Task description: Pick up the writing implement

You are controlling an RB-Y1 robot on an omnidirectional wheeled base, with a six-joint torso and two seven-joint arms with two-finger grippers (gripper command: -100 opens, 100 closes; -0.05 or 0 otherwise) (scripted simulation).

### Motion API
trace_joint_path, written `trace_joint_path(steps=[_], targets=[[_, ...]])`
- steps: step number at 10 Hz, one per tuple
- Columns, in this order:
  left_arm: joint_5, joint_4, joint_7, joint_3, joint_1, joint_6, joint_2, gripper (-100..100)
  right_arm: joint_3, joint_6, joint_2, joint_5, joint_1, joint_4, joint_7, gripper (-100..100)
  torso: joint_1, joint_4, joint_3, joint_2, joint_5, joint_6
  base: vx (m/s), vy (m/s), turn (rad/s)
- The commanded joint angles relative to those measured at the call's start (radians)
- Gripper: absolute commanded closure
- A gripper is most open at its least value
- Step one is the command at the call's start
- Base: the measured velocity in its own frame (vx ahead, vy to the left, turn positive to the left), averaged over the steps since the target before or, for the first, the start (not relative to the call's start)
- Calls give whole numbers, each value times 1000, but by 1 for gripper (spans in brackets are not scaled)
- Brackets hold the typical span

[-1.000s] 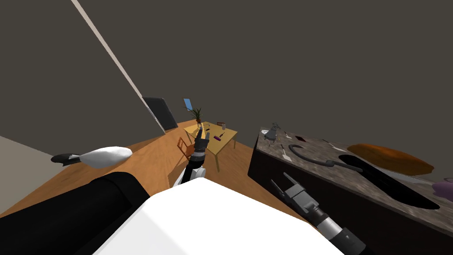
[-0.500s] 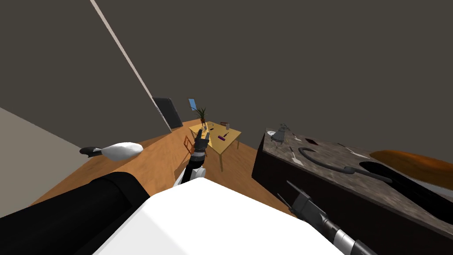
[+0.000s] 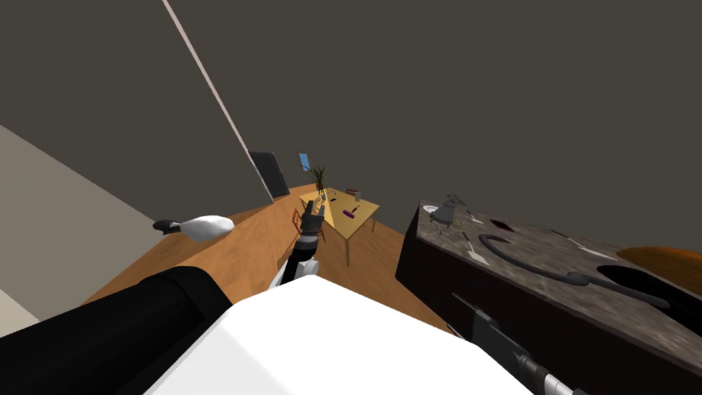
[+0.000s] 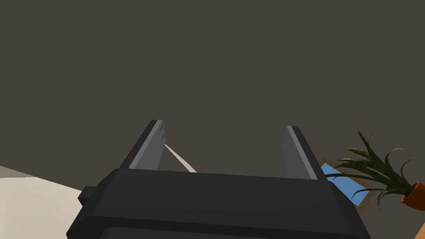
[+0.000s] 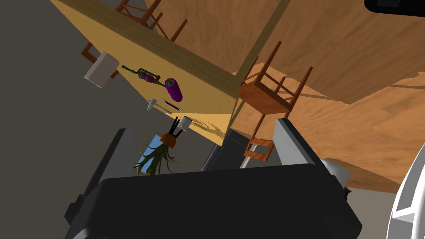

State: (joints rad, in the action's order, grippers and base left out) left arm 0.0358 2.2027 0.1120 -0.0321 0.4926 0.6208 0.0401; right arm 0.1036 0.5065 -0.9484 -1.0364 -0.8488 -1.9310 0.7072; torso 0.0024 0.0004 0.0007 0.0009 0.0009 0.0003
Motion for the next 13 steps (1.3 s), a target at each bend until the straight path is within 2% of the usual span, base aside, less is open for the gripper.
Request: trace_joint_path(steps=[1, 2, 3, 4, 5, 6, 7, 8, 9, 10, 11, 12, 13], targets=[[0, 0, 0, 0, 0, 0, 0, 0, 2, 1, -50, -50, -17, 30, 31, -100, 0, 0, 0, 0, 0, 0, 5, 67, 150], [0, 0, 0, 0, 0, 0, 0, 0, 2, 1, -73, -59, -17, 30, 31, -100, 0, 0, 0, -1, 0, -1, 7, 56, 80], [0, 0, 0, 0, 0, 0, 0, 0, 1, -1, -112, -101, -30, 55, 55, -100, 0, 0, 0, 0, 0, 0, 5, 65, 162], [0, 0, 0, 0, 0, 0, 0, 0, 1, -1, -132, -105, -30, 55, 55, -100, 0, 0, 0, 0, 0, 0, 1, 47, 73], [0, 0, 0, 0, 0, 0, 0, 0, -1, -3, -171, -146, -43, 79, 76, -100, -1, 0, 0, 0, 0, 0, 8, 45, 151], [0, 0, 0, 0, 0, 0, 0, 0, -1, -3, -190, -149, -43, 79, 76, -100, -1, 0, 0, 0, 0, 0, 19, 27, 65], [0, 0, 0, 0, 0, 0, 0, 0, -4, -6, -224, -190, -56, 103, 95, -100, -2, 0, -1, -1, -1, 0, 35, 38, 169], [0, 0, 0, 0, 0, 0, 0, 0, -4, -6, -248, -190, -56, 103, 95, -100, -2, 0, -1, -2, -1, -1, 32, 24, 87], [0, 0, 0, 0, 0, 0, 0, 0, -8, -10, -276, -229, -67, 126, 113, -100, -3, 0, -1, -2, -1, 0, 42, 20, 153], [0, 0, 0, 0, 0, 0, 0, 0, -8, -10, -301, -229, -67, 126, 113, -100, -3, -1, -1, -3, -1, 0, 36, 10, 75], [0, 0, 0, 0, 0, 0, 0, 0, -13, -14, -333, -266, -77, 149, 129, -100, -3, -1, -1, -2, -1, 0, 45, 6, 145], [0, 0, 0, 0, 0, 0, 0, 0, -13, -14, -359, -266, -77, 149, 129, -100, -4, -1, -2, -3, -1, 0, 45, -2, 83], [0, 0, 0, 0, 0, 0, 0, 0, -18, -18, -394, -299, -87, 171, 142, -100, -4, -1, -2, -3, -1, 0, 62, -3, 175]])
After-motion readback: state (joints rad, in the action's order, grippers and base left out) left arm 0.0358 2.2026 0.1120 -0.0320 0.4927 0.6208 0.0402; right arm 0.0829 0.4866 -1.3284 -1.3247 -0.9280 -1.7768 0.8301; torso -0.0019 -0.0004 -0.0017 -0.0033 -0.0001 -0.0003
